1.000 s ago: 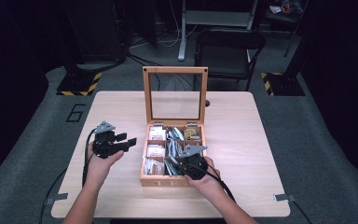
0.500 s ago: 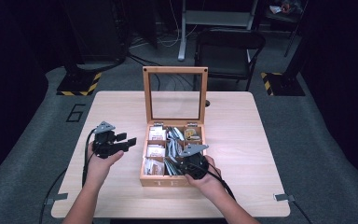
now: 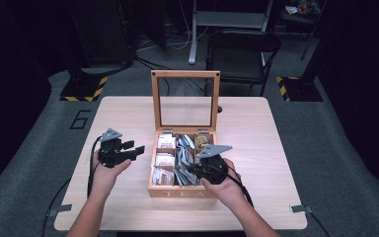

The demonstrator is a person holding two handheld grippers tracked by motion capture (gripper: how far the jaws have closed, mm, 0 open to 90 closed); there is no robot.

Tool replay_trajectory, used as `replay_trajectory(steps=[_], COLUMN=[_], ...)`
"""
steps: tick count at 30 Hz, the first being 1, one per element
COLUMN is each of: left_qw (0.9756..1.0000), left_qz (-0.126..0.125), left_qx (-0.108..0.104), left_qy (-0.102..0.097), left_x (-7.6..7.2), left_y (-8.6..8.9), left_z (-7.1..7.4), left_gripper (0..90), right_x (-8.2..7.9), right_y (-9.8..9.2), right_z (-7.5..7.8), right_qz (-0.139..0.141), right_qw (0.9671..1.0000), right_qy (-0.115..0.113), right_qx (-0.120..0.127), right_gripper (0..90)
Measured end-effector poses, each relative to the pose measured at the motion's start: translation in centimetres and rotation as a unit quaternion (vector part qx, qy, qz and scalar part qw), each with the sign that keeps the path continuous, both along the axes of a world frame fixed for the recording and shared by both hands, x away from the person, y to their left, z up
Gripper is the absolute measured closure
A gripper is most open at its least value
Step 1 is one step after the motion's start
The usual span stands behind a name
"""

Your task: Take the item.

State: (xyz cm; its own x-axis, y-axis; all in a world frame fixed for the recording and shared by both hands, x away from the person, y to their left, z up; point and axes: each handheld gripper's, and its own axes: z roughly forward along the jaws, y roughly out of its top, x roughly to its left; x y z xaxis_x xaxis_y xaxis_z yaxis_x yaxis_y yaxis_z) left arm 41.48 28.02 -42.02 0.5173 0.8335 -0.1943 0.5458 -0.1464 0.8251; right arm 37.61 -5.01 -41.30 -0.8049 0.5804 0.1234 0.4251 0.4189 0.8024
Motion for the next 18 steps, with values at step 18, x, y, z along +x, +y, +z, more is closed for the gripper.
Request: replay_trajectory(steps=[18], left_qw=[1.0000], left_qz=[-0.001], left_qx=[0.001], left_qy=[-0.002], left_x=[-0.1], left_y=[0.0], left_z=[0.1], left_gripper=[44.6], right_x=[0.2], right_y=[-2.8], right_z=[2.5], right_qz=[-0.036], right_qw=[0.9988], right_qy=[-0.022], right_qx=[0.024], right_gripper=[89.4])
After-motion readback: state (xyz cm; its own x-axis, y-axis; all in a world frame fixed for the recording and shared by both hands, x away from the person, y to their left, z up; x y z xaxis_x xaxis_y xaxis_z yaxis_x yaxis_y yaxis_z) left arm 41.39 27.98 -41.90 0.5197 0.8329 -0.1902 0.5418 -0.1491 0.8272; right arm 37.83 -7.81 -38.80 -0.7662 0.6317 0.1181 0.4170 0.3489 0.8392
